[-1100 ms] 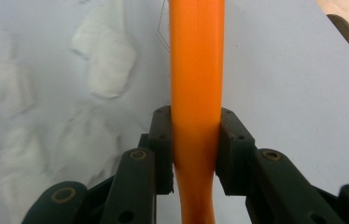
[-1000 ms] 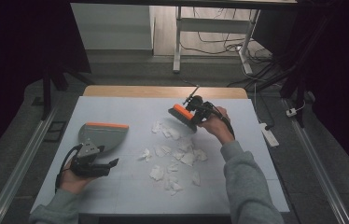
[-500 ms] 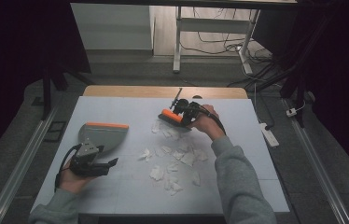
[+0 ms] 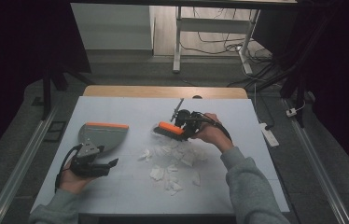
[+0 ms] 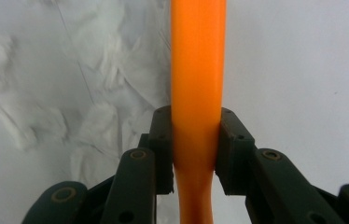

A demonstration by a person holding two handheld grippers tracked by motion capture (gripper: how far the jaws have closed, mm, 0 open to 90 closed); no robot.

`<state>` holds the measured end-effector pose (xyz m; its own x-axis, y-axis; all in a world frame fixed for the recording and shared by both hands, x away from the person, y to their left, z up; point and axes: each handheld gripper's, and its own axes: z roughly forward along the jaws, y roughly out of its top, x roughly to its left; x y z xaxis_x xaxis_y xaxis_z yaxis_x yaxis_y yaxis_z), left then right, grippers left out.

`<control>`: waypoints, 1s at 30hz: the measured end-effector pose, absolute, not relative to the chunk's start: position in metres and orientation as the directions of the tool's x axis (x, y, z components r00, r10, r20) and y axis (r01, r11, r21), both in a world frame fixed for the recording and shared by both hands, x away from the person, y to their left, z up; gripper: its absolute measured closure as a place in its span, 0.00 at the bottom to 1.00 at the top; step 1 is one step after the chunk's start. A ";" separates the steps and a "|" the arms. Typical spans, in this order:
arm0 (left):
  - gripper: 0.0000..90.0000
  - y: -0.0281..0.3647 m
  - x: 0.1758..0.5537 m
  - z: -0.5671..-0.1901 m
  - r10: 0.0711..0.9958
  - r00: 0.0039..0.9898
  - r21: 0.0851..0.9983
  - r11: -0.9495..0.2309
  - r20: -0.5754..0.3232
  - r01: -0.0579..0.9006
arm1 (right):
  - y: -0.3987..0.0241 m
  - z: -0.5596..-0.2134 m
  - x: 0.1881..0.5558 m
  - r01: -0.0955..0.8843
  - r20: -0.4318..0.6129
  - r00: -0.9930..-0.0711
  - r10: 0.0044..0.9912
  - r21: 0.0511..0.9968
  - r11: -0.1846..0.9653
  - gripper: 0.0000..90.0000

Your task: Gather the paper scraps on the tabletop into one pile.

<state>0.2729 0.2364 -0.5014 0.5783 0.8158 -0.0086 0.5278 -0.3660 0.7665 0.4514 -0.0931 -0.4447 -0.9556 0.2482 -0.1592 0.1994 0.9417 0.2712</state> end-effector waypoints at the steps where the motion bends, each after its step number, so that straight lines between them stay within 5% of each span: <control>1: 0.28 0.236 0.273 -0.501 0.816 0.578 0.767 -0.366 -0.009 0.528 | -0.095 -0.442 0.451 0.204 -0.142 -0.957 0.255 0.297 0.933 0.79; 7: 0.28 0.236 0.272 -0.501 0.816 0.578 0.767 -0.367 -0.006 0.526 | -0.096 -0.428 0.462 0.249 -0.168 -0.927 0.335 0.391 0.886 0.79; 17: 0.28 0.238 0.273 -0.501 0.817 0.577 0.770 -0.358 -0.016 0.529 | -0.065 -0.442 0.499 0.278 -0.220 -0.902 0.370 0.359 0.891 0.78; 30: 0.28 0.239 0.272 -0.501 0.817 0.577 0.773 -0.356 -0.015 0.525 | -0.034 -0.457 0.499 0.179 -0.238 -0.942 0.237 0.241 0.954 0.79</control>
<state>0.2719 0.2393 -0.5009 0.5767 0.8168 -0.0154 0.5249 -0.3559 0.7732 0.4988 -0.0343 -0.4574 -0.9419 0.2373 -0.2379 0.1794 0.9538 0.2411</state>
